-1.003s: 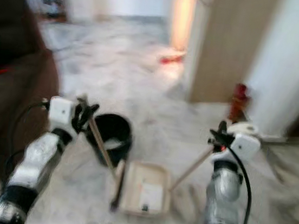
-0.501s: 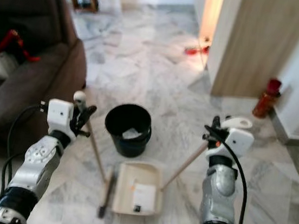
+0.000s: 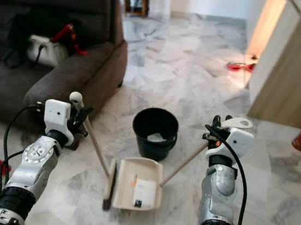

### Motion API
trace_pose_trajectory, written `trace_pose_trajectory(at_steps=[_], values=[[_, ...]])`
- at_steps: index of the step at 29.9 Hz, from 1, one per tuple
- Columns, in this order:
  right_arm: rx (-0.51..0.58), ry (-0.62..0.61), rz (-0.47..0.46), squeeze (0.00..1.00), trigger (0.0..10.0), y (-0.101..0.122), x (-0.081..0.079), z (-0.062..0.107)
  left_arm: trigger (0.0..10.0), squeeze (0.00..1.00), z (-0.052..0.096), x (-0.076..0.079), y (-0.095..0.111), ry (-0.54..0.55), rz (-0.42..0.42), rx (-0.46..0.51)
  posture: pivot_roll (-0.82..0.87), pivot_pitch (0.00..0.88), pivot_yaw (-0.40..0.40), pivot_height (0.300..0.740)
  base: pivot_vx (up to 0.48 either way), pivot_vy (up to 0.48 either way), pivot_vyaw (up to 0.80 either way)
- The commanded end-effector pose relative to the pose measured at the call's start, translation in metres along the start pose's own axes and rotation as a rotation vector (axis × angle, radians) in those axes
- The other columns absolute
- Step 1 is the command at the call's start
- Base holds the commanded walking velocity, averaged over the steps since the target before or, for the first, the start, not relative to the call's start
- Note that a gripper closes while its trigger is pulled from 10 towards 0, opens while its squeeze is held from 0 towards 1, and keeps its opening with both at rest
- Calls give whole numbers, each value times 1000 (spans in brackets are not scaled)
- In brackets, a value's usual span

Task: Sweep floor

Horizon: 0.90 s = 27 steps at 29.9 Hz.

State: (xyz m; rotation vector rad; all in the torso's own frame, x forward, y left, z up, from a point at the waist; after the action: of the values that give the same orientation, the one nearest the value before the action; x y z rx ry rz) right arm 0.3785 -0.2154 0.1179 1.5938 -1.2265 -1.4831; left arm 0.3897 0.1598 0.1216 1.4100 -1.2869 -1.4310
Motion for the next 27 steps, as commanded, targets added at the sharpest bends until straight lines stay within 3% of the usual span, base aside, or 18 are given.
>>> trace_pose_trajectory(at_steps=[1, 8, 10, 27], values=[[40, 9, -25, 0, 10000, 10, -5, -5, 10000, 0, -3, -6, 9, 13, -12, 27, -52, 0, 65, 740, 0, 0, 0], [117, 27, -37, 0, 10000, 29, -13, -9, 10000, 0, -2, -7, 8, 12, -13, 24, -55, 0, 71, 740, 0, 0, 0], [197, 29, -42, 0, 10000, 52, -19, -12, 10000, 0, -3, -6, 9, 8, -16, 28, -52, 0, 72, 740, 0, 0, 0], [472, 80, -39, 0, 10000, 143, -55, -21, 10000, 0, -3, -7, 10, 17, -21, 31, -53, 0, 65, 740, 0, 0, 0]])
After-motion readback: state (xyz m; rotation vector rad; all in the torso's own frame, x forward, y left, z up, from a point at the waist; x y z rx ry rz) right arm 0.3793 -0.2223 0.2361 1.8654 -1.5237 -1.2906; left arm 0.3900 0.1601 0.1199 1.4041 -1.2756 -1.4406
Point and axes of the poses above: a point about 5 cm out from each wrist's last joint towards the gripper, its own z axis pointing back from the gripper into the wrist, its own y axis along the axis of the wrist's last joint, x = y × z, the point moved 6 cm from there along -z, pointing out of the wrist towards the gripper, and after that the axes turned 14 degrees about -z, right-handed, at the moved point
